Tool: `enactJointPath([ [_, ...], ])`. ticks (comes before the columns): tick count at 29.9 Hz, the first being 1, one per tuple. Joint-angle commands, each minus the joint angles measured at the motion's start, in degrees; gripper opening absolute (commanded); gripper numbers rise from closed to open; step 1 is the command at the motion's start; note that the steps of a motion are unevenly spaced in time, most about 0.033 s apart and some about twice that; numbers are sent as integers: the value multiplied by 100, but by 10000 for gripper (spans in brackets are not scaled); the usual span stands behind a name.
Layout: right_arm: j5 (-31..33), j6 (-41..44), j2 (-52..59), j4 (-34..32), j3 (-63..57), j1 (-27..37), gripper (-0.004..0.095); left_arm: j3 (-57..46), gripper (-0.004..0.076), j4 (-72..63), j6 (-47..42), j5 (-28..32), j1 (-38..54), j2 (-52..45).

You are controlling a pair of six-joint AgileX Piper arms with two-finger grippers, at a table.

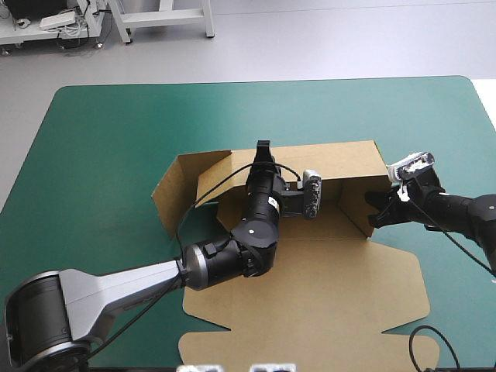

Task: Fold the box

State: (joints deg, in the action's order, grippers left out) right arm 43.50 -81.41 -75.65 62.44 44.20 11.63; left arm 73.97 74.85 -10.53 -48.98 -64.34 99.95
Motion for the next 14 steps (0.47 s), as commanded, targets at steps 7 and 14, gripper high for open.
enactJointPath([
  [7,260,-48,-26,-125,105,-14,1,-81,-8,-808,-59,511,-82,16],
  [14,361,-48,-26,-135,105,-14,1,-81,1,-521,-59,536,-82,16],
])
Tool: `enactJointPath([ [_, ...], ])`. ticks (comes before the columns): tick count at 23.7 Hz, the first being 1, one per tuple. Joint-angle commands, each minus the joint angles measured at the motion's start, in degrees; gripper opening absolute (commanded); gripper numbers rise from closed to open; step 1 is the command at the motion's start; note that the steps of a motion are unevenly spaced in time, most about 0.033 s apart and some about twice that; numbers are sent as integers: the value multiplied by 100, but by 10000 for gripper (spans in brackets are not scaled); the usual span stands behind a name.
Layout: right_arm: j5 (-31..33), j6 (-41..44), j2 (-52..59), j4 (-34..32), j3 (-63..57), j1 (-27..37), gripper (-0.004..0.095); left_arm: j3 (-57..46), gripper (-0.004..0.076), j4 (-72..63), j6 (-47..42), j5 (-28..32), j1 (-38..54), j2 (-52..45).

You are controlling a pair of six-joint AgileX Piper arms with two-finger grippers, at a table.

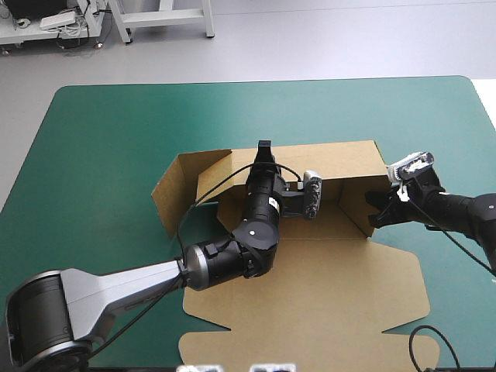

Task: Fold the box

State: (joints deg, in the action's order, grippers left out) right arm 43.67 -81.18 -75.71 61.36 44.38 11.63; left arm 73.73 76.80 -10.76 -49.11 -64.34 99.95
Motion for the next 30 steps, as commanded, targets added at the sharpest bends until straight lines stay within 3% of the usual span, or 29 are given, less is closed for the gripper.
enactJointPath([
  [1,344,-70,-20,-27,87,-14,1,-57,15,-629,-36,548,-82,16],
  [5,344,-24,-20,-27,87,-14,1,-57,112,-549,-36,536,-82,16],
  [8,344,69,-20,-67,87,-14,1,-57,246,-526,-36,593,-82,16],
  [10,366,181,-20,-154,87,-14,1,-57,270,-526,-62,704,-82,16],
  [17,584,280,-20,-198,87,-14,1,-57,270,286,-786,488,-144,16],
  [21,544,413,-20,-304,87,-14,1,-57,265,939,-1448,-256,-552,16],
  [30,485,438,-20,-304,87,-14,1,-57,265,1899,-2517,-1142,-1438,16],
])
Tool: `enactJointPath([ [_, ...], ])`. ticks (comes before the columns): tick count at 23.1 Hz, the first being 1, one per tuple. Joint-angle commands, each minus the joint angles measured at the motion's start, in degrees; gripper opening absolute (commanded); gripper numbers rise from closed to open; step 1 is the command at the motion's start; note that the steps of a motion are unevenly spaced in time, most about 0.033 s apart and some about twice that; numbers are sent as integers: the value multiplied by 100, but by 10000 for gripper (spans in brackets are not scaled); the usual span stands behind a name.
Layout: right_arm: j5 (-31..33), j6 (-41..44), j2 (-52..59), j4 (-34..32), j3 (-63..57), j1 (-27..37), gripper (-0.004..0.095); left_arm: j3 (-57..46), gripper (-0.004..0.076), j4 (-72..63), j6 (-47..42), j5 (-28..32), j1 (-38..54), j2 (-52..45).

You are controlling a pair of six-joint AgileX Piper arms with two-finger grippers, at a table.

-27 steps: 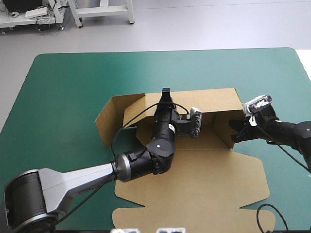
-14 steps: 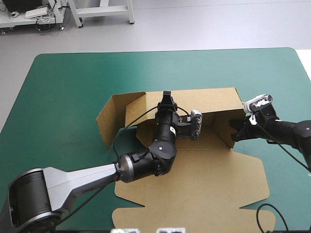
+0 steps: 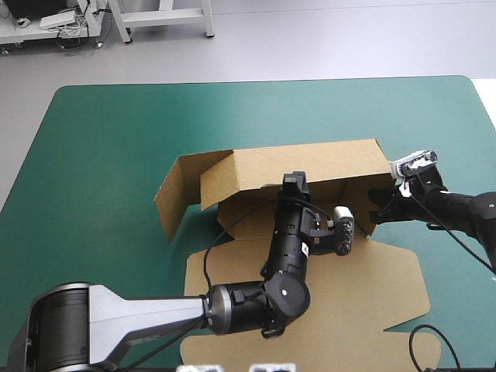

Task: Fold the box

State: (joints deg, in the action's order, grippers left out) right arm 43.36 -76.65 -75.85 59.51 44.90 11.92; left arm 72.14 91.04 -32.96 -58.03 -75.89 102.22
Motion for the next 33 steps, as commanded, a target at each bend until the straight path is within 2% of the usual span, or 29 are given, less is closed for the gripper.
enactJointPath([
  [1,504,-14,-6,-119,36,-43,1,102,265,546,-393,-310,-365,-211],
  [5,468,-14,-6,-119,36,-43,1,102,265,546,-700,-343,-821,-211],
  [7,468,-14,-6,-119,36,-43,1,102,228,546,-712,-345,-944,-211],
  [8,468,-14,-6,-119,36,-43,1,102,181,546,-712,-345,-984,-211],
  [9,468,-14,-6,-119,36,-43,1,102,50,546,-712,-345,-984,-235],
  [10,468,-14,-6,-119,36,-43,1,102,-7,537,-712,-295,-970,-277],
  [15,428,-14,-6,-126,45,-43,1,335,6,521,-791,-41,-970,-637],
  [19,405,-14,-6,-126,45,-43,1,884,6,520,-929,685,-959,-1307],
  [21,394,2,-6,-126,45,-43,1,1108,6,395,-929,1243,-674,-1588],
  [22,394,2,-6,-126,45,-43,1,1263,6,41,-929,1615,-241,-1756],
  [27,394,56,-6,-126,82,-43,2,1655,6,-1358,-929,2572,1599,-2114],
  [28,407,219,5,-126,147,-43,2,1729,6,-1909,-905,2822,2239,-2220],
  [31,437,651,30,-140,461,-43,2,1763,6,-3255,-415,2954,3531,-2494],
  [33,616,1058,30,-155,819,-43,2,1763,6,-4468,261,2831,4328,-2683],
])
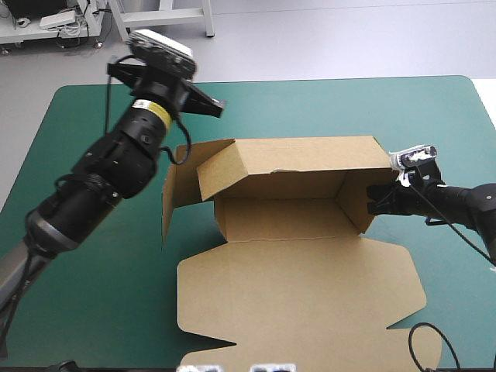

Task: Fold the box

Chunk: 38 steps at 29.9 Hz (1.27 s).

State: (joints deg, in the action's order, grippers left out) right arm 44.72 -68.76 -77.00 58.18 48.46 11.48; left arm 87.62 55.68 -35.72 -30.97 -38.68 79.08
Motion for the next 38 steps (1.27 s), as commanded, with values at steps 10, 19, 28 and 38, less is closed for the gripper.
enactJointPath([
  [10,622,3854,19,-2162,2759,-1406,2,140,6,-2957,1734,-1192,2630,-563],
  [19,1807,5784,-900,-3594,5403,-2304,1,140,6,-3012,1952,-1628,3367,-563],
  [28,2687,6468,-1359,-3682,6246,-2405,2,140,6,-2883,2273,-1692,3378,-563],
  [38,2697,7221,-754,-4191,4922,-3233,1,140,6,-2886,2457,-1667,3551,-531],
])
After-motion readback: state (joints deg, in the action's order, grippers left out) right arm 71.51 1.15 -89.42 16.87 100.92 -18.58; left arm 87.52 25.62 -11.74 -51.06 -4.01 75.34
